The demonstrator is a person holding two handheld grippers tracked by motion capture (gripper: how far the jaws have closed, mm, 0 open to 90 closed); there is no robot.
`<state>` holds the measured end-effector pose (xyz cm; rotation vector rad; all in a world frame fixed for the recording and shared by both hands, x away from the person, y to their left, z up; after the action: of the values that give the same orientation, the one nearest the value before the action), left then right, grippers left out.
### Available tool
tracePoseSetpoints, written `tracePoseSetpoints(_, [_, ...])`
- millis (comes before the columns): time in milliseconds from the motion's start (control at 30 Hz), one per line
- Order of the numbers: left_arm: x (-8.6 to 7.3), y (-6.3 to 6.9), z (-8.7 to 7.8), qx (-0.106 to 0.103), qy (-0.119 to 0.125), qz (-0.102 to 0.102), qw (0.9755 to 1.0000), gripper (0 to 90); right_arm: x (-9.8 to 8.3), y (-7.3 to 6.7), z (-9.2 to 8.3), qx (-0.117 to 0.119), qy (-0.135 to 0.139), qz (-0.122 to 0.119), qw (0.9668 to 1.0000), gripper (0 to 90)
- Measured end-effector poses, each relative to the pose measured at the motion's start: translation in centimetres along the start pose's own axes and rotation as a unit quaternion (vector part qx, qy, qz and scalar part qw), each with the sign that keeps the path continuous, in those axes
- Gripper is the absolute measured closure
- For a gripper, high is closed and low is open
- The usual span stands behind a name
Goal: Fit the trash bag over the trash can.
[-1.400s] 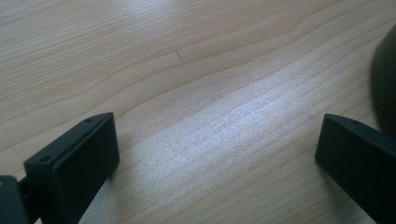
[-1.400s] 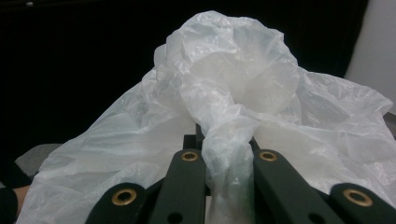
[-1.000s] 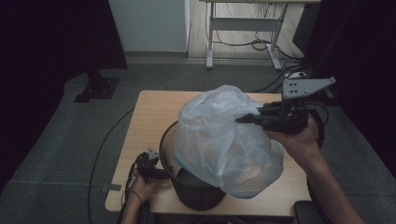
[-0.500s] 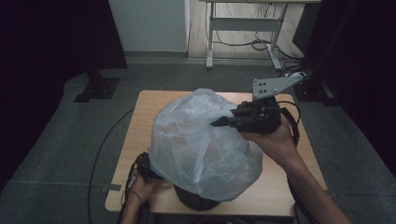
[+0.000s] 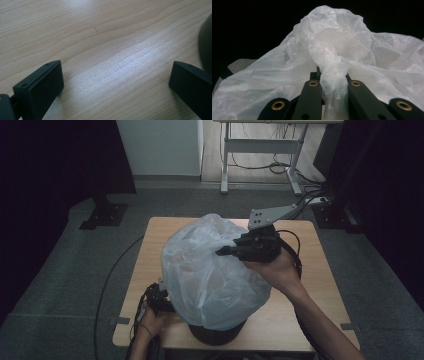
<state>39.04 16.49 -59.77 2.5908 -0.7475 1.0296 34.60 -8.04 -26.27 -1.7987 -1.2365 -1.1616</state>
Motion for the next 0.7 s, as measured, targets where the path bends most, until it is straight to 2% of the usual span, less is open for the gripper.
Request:
tracePoseSetpoints(100, [0.0, 0.0, 0.0, 0.0, 0.0, 0.0, 1.0, 0.0, -0.9, 1.1, 0.0, -0.018, -0.009, 0.005, 0.9998, 86.0])
tracePoseSetpoints(233, [0.0, 0.0, 0.0, 0.0, 0.0, 0.0, 1.0, 0.0, -1.8, 1.9, 0.0, -0.021, -0.011, 0.02, 0.9995, 86.0])
tracePoseSetpoints(367, [0.0, 0.0, 0.0, 0.0, 0.0, 0.0, 1.0, 0.0, -2.4, 1.6, 1.2, -0.011, -0.021, 0.021, 0.9995, 85.8])
tracePoseSetpoints(533, [0.0, 0.0, 0.0, 0.0, 0.0, 0.001, 1.0, 0.0, -3.3, 1.1, 3.0, -0.01, -0.05, 0.009, 0.9987, 85.3])
tracePoseSetpoints(700, [0.0, 0.0, 0.0, 0.0, 0.0, 0.0, 1.0, 0.0, -4.3, 1.6, 3.7, -0.026, -0.077, 0.005, 0.9967, 81.4])
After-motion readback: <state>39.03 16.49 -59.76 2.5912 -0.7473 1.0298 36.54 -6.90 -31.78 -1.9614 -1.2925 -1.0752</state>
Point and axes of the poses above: each handheld gripper's, and its own axes: z roughly forward along the jaws, x roughly out of its top, y roughly to its right, the point moved 6 cm from there along z, roughly forward along the jaws, and after that the axes turned 5 degrees about -x, right-handed, at the moved point
